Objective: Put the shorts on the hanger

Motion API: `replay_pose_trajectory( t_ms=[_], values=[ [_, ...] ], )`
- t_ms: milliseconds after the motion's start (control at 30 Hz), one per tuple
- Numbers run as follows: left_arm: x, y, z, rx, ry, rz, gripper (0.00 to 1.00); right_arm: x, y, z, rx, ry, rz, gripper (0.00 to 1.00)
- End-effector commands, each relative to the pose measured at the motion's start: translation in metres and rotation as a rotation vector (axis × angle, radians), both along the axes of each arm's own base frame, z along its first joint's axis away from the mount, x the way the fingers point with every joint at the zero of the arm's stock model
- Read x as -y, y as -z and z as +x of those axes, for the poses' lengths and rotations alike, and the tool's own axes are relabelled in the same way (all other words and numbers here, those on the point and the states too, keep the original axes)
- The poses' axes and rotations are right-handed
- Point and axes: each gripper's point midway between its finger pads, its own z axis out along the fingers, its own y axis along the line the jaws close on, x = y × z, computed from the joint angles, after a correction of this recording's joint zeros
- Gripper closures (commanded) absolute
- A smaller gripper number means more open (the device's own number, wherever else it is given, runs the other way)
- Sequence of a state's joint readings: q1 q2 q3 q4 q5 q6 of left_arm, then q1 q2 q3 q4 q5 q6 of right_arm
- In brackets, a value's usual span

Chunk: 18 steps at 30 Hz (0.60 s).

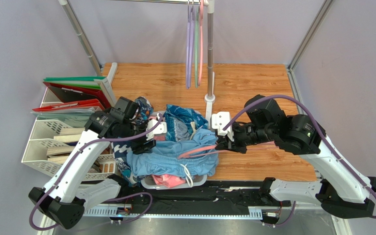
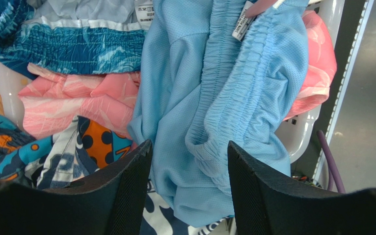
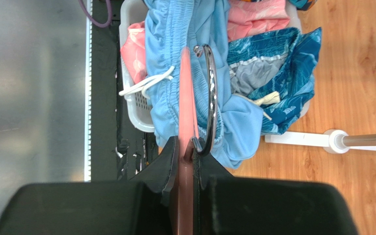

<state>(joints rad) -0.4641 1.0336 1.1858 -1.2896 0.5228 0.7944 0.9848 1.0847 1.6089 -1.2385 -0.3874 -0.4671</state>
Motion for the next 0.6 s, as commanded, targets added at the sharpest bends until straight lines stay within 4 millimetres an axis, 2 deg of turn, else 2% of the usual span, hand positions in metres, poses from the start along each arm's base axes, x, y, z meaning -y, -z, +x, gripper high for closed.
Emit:
replay_pose_trajectory(
  t_ms=[0,100,233,300,467,567],
  values=[
    [0.005,0.008,-0.001,0.022,0.115,-0.01,0.37,0.003,0.0,-0.015,-0.05,-0.046,0.006,1.0],
    [0.004,0.016,-0.008,-0.013,0.139,0.001,0.38,0.006,0.005,-0.024,-0.084,-0.076,-0.011,1.0],
    [0.002,0.018,-0.032,-0.062,0.217,-0.014,0.41,0.01,0.012,-0.033,-0.127,-0.102,-0.036,1.0],
    [0.003,0.015,-0.042,-0.057,0.248,-0.039,0.45,0.01,0.013,-0.034,-0.13,-0.105,-0.037,1.0],
    [-0.001,0.015,-0.058,0.025,0.331,-0.045,0.63,0.01,0.014,-0.036,-0.138,-0.119,-0.036,1.0],
    [-0.003,0.019,-0.073,-0.035,0.376,-0.018,0.67,0.008,0.013,-0.034,-0.129,-0.115,-0.028,1.0]
  ],
)
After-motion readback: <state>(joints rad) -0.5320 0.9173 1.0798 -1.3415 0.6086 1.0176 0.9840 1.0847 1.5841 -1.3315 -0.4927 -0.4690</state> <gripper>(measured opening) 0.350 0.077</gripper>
